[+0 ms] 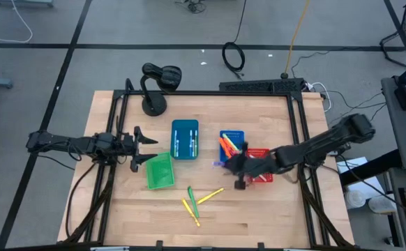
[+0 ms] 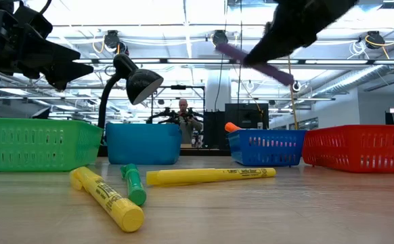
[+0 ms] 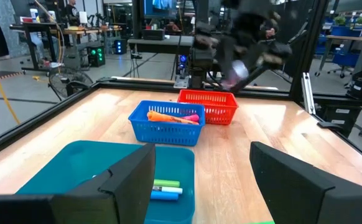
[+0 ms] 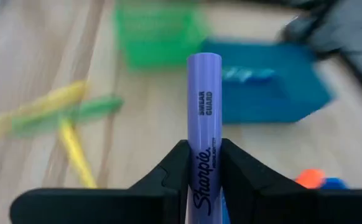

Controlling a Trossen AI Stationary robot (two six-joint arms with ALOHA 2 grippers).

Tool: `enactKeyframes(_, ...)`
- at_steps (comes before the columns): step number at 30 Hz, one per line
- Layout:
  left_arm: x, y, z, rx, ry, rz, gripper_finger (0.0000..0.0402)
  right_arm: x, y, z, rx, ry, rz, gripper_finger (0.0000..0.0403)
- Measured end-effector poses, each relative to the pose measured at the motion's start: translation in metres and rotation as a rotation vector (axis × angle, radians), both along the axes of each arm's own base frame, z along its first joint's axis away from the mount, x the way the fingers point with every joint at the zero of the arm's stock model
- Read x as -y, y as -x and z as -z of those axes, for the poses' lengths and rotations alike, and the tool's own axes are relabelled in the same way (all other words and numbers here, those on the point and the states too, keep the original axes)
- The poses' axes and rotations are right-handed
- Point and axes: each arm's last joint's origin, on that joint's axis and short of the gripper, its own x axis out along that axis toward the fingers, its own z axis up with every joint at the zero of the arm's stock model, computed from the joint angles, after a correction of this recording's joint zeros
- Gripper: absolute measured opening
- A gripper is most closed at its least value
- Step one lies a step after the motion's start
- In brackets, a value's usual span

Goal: Pick & Place Markers
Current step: Put the violet highlighter pen into the blue bin

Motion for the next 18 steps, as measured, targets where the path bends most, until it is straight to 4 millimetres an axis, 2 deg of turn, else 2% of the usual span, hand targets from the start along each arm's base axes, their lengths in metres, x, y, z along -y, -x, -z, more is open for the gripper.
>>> enactKeyframes(4,0.0,0.0,0.0,0.0,0.0,0.0,0.0267,0.018,0.025,-0.005,0.259,-0.086,0.15,0.0059)
enactKeyframes(10,0.0,0.0,0.0,0.0,0.0,0.0,0.0267,0.042,0.048,0.018,0.536,-0.153,0.317,0.0059)
enactKeyframes(14,0.0,0.0,0.0,-0.001,0.0,0.001,0.0267,0.056,0.062,0.049,0.563,-0.149,0.476,0.0059)
enactKeyframes(18,0.0,0.0,0.0,-0.001,0.0,0.001,0.0267,0.062,0.071,0.068,0.545,-0.178,0.553,0.0059)
